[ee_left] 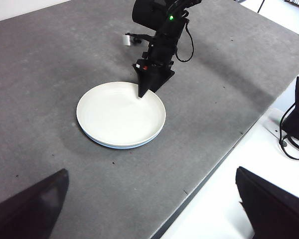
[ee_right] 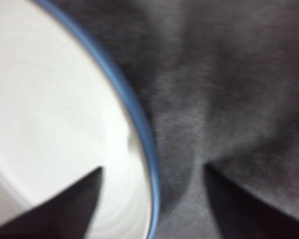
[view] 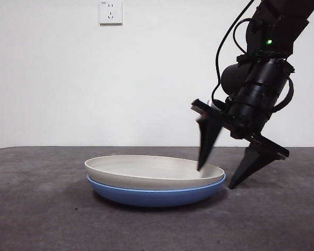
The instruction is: Pick up the white plate, put it on the blue plate, put it on desk
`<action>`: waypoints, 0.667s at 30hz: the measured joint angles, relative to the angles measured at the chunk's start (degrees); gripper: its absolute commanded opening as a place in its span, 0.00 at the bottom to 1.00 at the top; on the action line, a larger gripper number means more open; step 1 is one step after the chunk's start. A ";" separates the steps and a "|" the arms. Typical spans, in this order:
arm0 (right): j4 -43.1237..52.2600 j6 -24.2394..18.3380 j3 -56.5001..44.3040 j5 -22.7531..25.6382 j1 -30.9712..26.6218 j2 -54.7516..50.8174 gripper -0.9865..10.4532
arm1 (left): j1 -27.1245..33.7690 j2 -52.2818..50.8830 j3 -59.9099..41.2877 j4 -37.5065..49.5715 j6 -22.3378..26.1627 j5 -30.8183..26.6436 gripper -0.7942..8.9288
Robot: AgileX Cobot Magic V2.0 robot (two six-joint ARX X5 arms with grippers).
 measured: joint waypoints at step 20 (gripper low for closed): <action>-17.57 -6.78 0.02 10.64 -0.96 -32.04 0.66 | 0.00 0.00 0.00 0.00 0.00 0.00 0.76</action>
